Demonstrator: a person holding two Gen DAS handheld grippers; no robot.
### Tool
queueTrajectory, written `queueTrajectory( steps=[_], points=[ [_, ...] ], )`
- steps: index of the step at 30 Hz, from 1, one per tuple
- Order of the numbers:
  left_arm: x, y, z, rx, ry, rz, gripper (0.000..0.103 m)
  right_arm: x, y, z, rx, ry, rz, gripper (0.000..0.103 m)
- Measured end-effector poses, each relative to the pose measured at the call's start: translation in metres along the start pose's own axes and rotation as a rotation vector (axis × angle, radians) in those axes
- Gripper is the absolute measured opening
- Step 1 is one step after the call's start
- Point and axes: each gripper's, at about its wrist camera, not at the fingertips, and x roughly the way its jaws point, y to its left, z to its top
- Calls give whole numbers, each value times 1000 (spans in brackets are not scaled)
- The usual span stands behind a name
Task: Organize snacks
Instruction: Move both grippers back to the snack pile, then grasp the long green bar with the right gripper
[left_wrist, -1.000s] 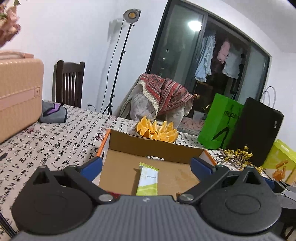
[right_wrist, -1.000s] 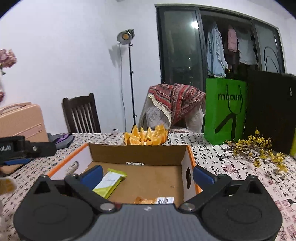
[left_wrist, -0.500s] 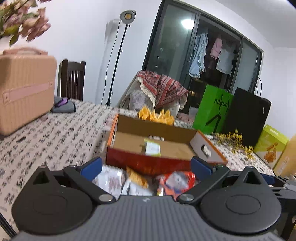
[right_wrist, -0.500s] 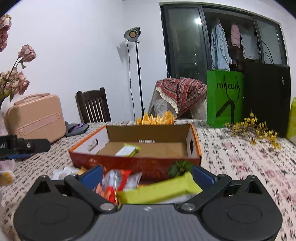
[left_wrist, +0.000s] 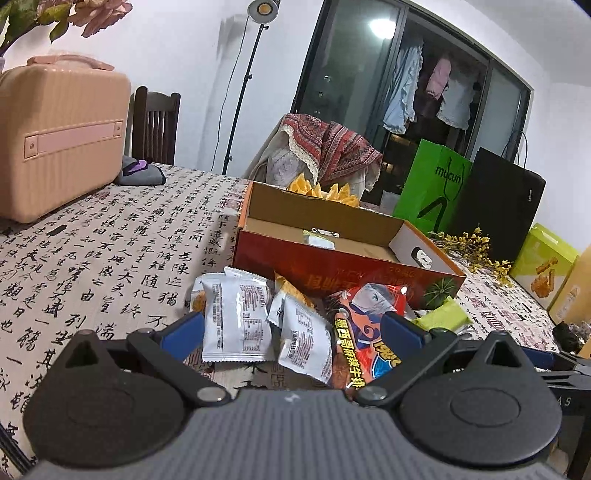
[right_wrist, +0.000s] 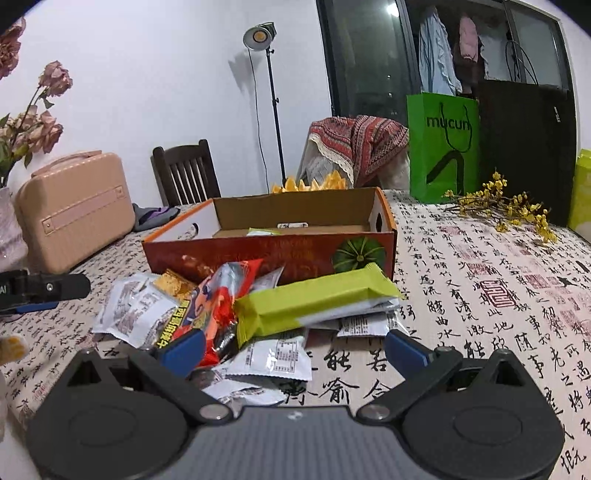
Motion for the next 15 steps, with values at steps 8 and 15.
queueTrajectory(
  steps=[8,15],
  points=[
    [4,7,-2,-17,6,1,103,14,7,0,-30,34,-10,102],
    [10,13,-1,-30,12,11,103,38,-3,12,45,57,-69,101]
  ],
)
